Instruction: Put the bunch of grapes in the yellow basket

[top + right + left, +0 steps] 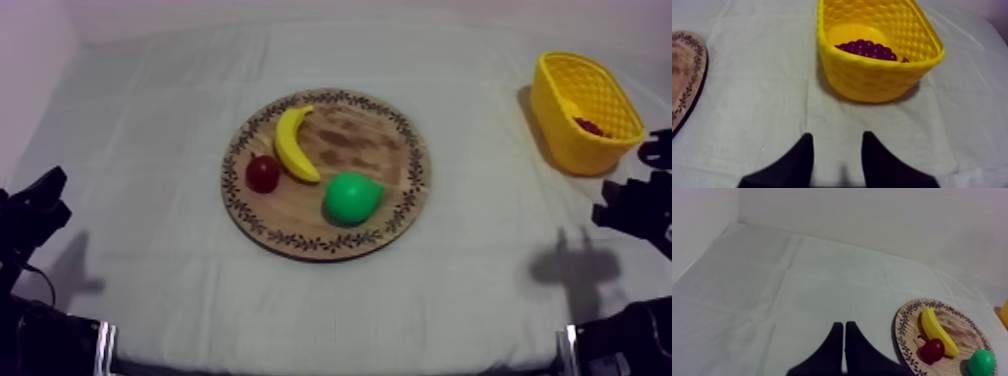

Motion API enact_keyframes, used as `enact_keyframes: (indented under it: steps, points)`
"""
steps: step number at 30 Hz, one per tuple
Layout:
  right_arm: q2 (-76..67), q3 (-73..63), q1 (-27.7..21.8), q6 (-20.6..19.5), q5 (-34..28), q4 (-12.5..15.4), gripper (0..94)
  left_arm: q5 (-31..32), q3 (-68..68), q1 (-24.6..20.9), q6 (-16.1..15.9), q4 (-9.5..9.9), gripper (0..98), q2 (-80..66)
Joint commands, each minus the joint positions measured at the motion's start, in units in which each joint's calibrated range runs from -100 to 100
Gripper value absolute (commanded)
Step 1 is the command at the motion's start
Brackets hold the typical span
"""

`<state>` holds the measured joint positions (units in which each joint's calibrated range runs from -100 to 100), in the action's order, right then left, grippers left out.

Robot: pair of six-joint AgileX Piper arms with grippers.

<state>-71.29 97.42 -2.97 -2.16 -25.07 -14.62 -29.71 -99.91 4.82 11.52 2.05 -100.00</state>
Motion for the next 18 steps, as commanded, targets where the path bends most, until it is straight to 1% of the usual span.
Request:
enact_keyframes:
  steps: [1, 4, 7, 13, 18]
  points:
    - [-4.45, 0.78, 0.13, 2.77, -0.92, 2.53, 17.7, 0.05, 0.02, 0.00, 0.00, 0.02, 0.1, 0.00]
    - [-8.64, 1.75, 0.29, 5.40, -2.18, 5.56, 7.9, 0.05, 0.02, 0.00, -0.01, 0.02, 0.1, 0.00]
    - [-12.58, 2.15, 0.31, 5.76, -3.47, 7.17, 3.3, 0.05, 0.02, 0.00, 0.00, 0.02, 0.1, 0.00]
    - [-18.90, 2.42, 0.29, 4.30, -6.21, 9.71, 1.0, 0.05, 0.02, 0.00, 0.00, 0.02, 0.1, 0.00]
    - [-22.30, 2.46, 0.22, 5.16, -7.74, 12.37, 0.6, 0.05, 0.02, 0.00, 0.00, 0.02, 0.1, 0.00]
